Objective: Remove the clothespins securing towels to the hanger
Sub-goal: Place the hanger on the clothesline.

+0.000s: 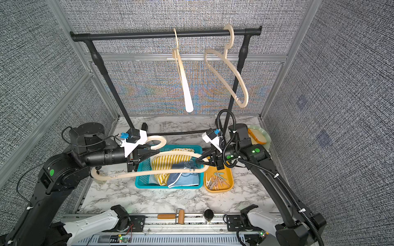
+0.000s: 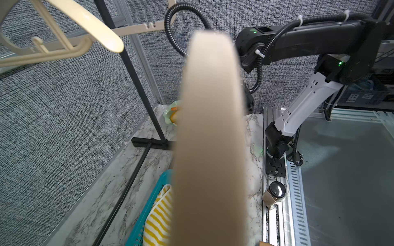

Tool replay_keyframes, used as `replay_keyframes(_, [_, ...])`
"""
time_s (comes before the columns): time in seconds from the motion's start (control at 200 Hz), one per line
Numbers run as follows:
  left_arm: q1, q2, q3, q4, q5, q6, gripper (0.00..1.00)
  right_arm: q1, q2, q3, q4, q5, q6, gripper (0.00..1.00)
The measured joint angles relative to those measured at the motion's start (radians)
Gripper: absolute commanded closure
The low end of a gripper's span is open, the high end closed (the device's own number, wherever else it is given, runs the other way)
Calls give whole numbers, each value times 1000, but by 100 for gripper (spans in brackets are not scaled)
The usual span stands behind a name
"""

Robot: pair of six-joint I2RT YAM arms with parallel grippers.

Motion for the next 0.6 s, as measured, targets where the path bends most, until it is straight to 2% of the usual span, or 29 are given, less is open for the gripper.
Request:
replay_keyframes(0.035, [-2,1,0,1,-4,-6,65,0,-4,-6,15,3,13,100])
replay_keyframes(0.06, [-2,2,0,2,-10,-8,52,0,-6,-12,28,5,23,100])
replay_keyframes(0.105, [-2,3,0,10,-27,-18,39,0,-12,-18,50,11,43,100])
replay_keyframes(0.14, [-2,3,-2,21,-45,-28,34,1,-16,-20,65,17,60,100])
replay_keyframes(0.325, [-2,-18,-28,73,-174,-92,26,1,-43,-21,143,82,152,100])
replay_keyframes(0.6, [-2,-46,-47,104,-472,-187,25,1,-83,-26,227,232,270,100])
